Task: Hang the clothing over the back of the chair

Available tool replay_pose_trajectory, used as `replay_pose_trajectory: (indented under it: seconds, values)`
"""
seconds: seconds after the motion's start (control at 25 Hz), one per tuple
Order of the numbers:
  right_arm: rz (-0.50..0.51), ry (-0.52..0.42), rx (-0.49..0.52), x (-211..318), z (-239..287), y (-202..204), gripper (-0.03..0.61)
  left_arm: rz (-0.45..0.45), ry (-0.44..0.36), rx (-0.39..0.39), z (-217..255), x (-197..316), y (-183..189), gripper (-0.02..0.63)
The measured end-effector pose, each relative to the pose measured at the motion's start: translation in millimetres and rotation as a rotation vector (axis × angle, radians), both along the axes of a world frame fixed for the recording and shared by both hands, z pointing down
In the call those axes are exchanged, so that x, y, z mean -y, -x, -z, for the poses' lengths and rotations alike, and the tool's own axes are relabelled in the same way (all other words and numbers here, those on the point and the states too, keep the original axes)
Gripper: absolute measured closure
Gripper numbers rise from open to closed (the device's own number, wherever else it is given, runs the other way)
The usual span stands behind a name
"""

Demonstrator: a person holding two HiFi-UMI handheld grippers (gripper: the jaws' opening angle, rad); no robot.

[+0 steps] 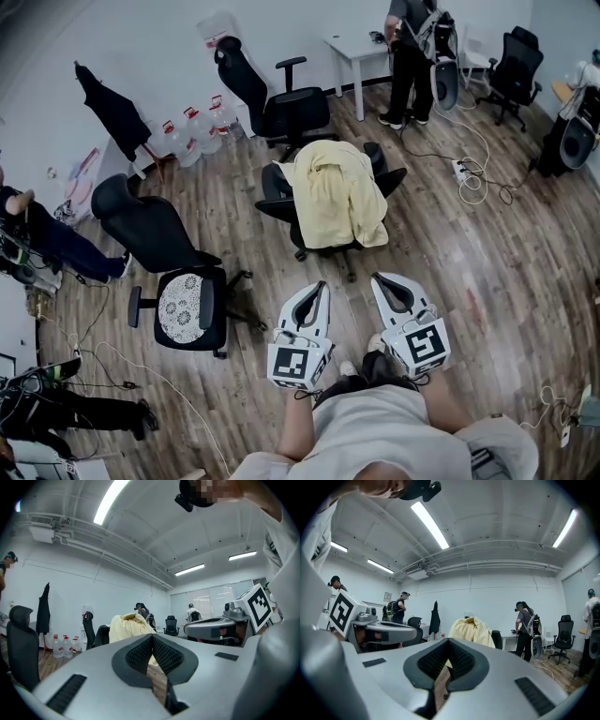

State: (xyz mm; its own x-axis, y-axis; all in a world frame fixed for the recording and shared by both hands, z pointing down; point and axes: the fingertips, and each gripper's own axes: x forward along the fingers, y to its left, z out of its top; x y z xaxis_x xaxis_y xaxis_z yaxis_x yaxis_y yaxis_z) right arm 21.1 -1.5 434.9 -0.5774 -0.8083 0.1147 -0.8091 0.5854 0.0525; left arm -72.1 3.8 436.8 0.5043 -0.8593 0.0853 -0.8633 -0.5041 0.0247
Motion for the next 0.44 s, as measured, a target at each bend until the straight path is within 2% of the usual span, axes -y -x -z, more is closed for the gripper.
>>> replay_pose_trajectory:
  seconds: [0.44]
  values:
    - [0.008, -0.004, 0.0, 9.2, -2.8, 2.1, 0.558, -0.002, 0.009, 0.003, -3.1, 11.0, 0.7, 0.594]
